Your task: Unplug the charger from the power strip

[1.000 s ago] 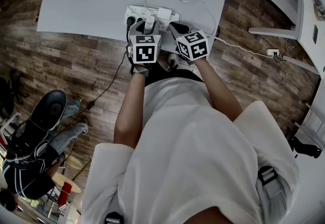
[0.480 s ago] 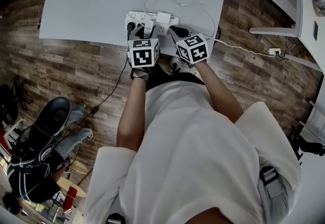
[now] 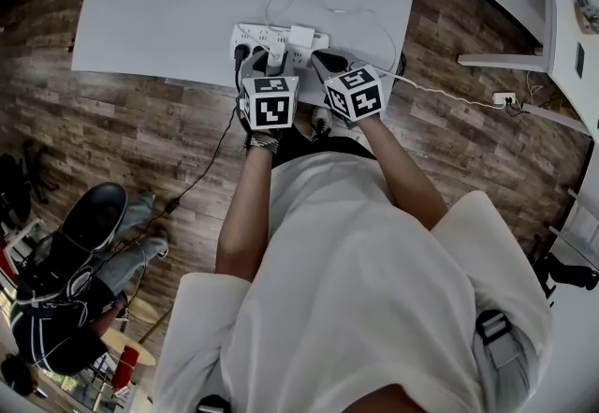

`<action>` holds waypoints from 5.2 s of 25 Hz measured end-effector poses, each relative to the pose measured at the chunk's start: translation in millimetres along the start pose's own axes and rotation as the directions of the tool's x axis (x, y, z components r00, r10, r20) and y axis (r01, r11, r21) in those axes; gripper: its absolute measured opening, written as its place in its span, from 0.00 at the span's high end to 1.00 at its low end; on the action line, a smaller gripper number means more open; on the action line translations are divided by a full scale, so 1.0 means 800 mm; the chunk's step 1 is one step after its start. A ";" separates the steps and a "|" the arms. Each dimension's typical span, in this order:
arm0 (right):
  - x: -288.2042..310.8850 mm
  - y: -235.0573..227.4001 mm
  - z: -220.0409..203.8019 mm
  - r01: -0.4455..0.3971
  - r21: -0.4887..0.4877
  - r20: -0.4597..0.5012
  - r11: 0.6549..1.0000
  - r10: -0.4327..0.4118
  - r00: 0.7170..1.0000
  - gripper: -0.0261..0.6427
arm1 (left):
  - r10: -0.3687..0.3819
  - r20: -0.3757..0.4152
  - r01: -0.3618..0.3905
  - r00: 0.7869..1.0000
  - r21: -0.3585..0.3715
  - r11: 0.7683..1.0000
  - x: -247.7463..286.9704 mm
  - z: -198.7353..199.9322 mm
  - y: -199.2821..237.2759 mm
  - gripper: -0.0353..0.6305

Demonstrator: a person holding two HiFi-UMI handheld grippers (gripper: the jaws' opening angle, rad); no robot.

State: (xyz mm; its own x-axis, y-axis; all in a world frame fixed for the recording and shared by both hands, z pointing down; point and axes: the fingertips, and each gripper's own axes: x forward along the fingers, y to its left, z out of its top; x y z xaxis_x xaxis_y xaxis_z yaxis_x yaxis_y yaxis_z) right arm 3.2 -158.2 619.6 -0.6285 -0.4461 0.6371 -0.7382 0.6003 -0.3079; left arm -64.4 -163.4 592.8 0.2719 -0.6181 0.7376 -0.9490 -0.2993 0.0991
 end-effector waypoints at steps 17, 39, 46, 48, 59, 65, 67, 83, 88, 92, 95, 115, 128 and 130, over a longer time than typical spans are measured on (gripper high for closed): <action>-0.003 -0.002 -0.003 0.005 0.003 0.008 1.000 -0.005 1.000 0.96 | -0.043 0.009 0.044 0.999 -0.091 0.995 -0.002 -0.004 -0.001 0.73; -0.003 0.000 -0.003 0.005 0.003 0.009 1.000 -0.005 1.000 0.96 | -0.065 0.017 0.066 0.998 -0.082 0.994 -0.004 -0.004 0.001 0.73; -0.003 -0.001 -0.003 0.000 0.004 0.010 1.000 0.000 1.000 0.96 | -0.022 -0.004 0.022 1.000 -0.031 0.999 -0.004 -0.005 -0.002 0.73; -0.003 0.000 -0.003 -0.001 0.005 0.010 1.000 0.000 1.000 0.96 | -0.010 0.003 0.010 1.000 -0.024 1.000 -0.004 -0.003 -0.001 0.73; -0.003 -0.002 -0.002 -0.006 0.008 0.012 1.000 0.005 1.000 0.96 | 0.008 0.024 -0.008 1.000 0.001 1.000 -0.003 -0.001 -0.004 0.73; -0.002 -0.001 -0.001 -0.004 0.007 0.016 1.000 0.004 1.000 0.96 | -0.058 0.065 0.067 0.996 -0.142 0.988 -0.017 0.008 0.008 0.73; -0.003 -0.003 -0.001 0.001 0.007 0.021 1.000 -0.001 1.000 0.96 | -0.057 0.064 0.062 0.996 -0.087 0.994 -0.017 0.013 0.006 0.73; -0.001 -0.004 0.001 0.010 0.090 0.028 0.996 -0.013 1.000 0.96 | -0.180 0.123 0.198 0.976 -0.160 0.967 -0.021 0.017 -0.012 0.73; -0.002 -0.005 0.001 0.003 0.101 0.028 0.995 -0.006 1.000 0.96 | -0.247 0.098 0.261 0.964 -0.174 0.949 -0.013 0.014 -0.023 0.73; -0.004 -0.006 0.000 0.000 0.100 0.026 0.995 -0.003 1.000 0.96 | -0.264 0.100 0.278 0.959 -0.169 0.946 -0.009 0.016 -0.025 0.73; -0.004 -0.007 0.000 0.001 0.099 0.020 0.995 -0.003 1.000 0.96 | -0.230 0.090 0.241 0.969 -0.144 0.960 -0.006 0.016 -0.017 0.70; -0.003 -0.004 -0.005 -0.008 0.112 -0.067 0.994 0.016 0.998 0.96 | -0.111 0.050 0.116 0.993 -0.104 0.988 -0.030 -0.013 0.020 0.57; -0.019 0.020 -0.003 -0.050 0.081 -0.029 0.995 0.052 0.998 0.96 | -0.052 0.053 0.061 0.997 -0.177 0.982 -0.043 -0.035 0.032 0.54; -0.024 0.025 0.002 -0.059 0.073 -0.018 0.996 0.061 0.998 0.96 | -0.041 0.057 0.051 0.998 -0.201 0.978 -0.047 -0.040 0.035 0.53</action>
State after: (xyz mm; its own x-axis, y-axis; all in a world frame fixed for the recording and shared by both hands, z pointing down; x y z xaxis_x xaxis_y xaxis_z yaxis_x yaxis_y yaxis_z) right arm 0.2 -138.5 600.3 -0.6677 -0.3968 0.6298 -0.7155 0.5756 -0.3959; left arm -106.5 -125.7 589.1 0.3189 -0.6457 0.6938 -0.9465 -0.1786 0.2688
